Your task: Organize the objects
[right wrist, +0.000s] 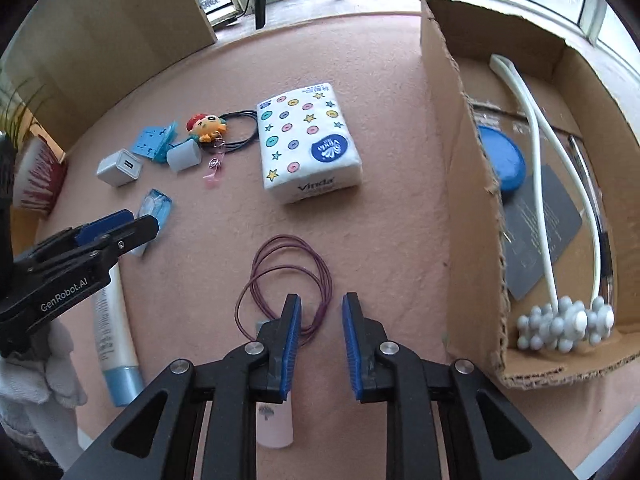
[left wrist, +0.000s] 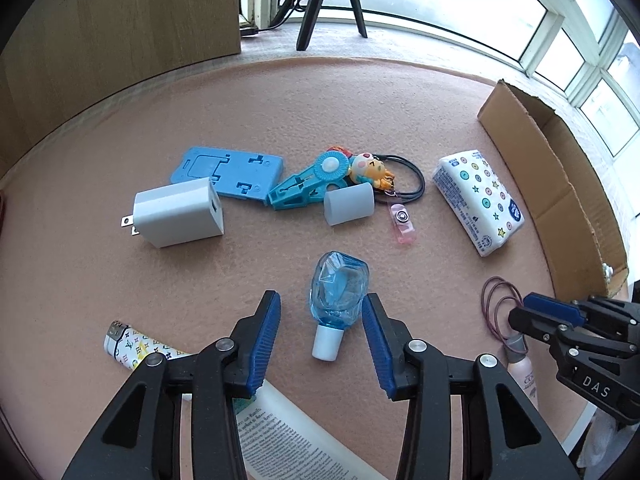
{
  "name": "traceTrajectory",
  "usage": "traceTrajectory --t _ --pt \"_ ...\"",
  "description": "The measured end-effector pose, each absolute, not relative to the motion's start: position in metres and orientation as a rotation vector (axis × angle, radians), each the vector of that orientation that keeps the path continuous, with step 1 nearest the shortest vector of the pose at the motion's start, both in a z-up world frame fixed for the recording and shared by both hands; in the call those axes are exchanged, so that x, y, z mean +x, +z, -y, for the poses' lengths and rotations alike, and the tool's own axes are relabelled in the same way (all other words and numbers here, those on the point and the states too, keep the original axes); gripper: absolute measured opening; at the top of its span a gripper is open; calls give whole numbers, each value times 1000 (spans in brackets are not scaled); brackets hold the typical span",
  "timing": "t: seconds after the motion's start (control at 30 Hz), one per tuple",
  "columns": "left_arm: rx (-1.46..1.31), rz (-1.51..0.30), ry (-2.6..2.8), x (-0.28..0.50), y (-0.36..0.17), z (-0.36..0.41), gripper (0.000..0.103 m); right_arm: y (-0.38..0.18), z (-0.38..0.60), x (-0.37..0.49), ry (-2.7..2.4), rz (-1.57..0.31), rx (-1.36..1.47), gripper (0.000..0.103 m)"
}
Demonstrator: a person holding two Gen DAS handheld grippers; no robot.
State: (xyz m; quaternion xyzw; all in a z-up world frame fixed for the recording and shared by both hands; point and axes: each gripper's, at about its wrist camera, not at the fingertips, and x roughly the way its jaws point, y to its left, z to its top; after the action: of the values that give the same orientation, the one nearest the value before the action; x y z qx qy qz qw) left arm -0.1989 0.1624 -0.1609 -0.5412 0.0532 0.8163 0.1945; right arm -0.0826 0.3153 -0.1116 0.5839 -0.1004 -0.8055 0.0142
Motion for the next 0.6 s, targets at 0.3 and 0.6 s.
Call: traceTrajectory --t 0.3,0.6 --pt "-1485 -210 2253 -195 -167 -175 46 -112 -313 -89 -2497 207 1791 4" --pt "-1488 -138 2256 -199 -165 -166 34 -105 -319 -88 -2509 285 1750 3"
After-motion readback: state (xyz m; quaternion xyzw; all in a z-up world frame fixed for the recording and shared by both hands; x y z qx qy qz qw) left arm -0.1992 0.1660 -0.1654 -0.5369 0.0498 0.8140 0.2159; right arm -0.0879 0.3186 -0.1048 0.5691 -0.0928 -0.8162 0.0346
